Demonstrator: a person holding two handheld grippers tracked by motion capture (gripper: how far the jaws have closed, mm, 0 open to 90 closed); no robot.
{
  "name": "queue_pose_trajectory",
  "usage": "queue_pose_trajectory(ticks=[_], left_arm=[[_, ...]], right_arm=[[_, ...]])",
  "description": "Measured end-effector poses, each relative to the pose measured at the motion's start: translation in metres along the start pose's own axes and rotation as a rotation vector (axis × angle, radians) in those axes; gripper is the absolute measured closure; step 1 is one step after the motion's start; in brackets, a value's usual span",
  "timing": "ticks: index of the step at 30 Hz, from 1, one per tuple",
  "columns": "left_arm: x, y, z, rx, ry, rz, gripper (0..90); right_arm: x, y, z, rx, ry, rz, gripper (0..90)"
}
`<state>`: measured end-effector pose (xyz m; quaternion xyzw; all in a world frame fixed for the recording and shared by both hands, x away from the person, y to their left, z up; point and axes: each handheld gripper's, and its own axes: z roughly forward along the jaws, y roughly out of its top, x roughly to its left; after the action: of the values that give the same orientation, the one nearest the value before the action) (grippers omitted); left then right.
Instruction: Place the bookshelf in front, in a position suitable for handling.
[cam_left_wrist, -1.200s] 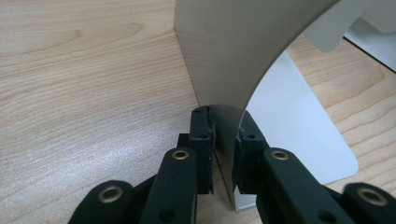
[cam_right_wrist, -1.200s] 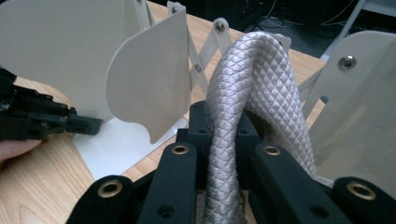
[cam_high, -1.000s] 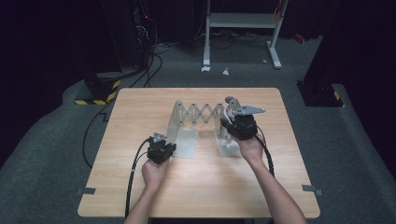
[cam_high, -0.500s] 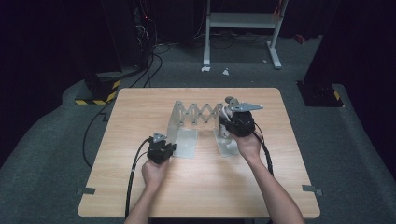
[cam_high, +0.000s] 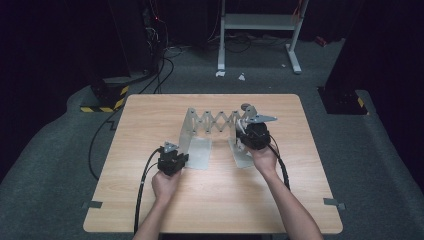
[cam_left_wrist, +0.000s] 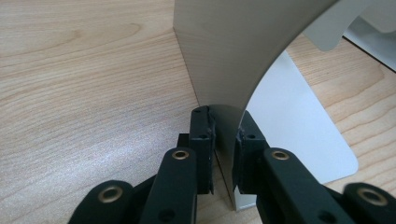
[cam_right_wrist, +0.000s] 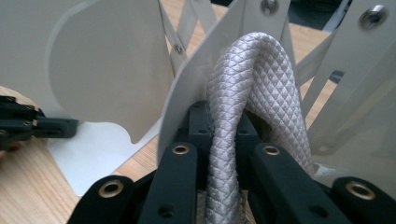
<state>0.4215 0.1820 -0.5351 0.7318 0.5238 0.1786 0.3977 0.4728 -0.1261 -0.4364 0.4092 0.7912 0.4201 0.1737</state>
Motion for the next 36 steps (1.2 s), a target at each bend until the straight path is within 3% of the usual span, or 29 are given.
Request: queue_pose_trajectory(ticks=[14,19,23,29,36], left_arm=[[0.0,0.0,0.0,-0.001,-0.003,-0.001,80.2],[0.0,0.0,0.0,0.0,-0.005,0.0,80.1],[0.0,0.0,0.0,0.0,-0.007,0.0,80.1],[0.0,0.0,0.0,0.0,-0.006,0.0,80.2],[0.0,0.0,0.0,0.0,-0.009,0.001,80.1]], right_arm=[[-0.004,-0.02,0.034,0.081,-0.035,0.009,83.8],[-0.008,-0.025,0.042,0.098,-0.03,0.033,83.7],[-0.008,-0.019,0.03,0.062,-0.007,0.042,83.6],[-0.004,-0.006,0.01,-0.007,0.0,0.014,83.6],[-0.004,0.011,-0.004,-0.044,0.002,0.002,83.6]])
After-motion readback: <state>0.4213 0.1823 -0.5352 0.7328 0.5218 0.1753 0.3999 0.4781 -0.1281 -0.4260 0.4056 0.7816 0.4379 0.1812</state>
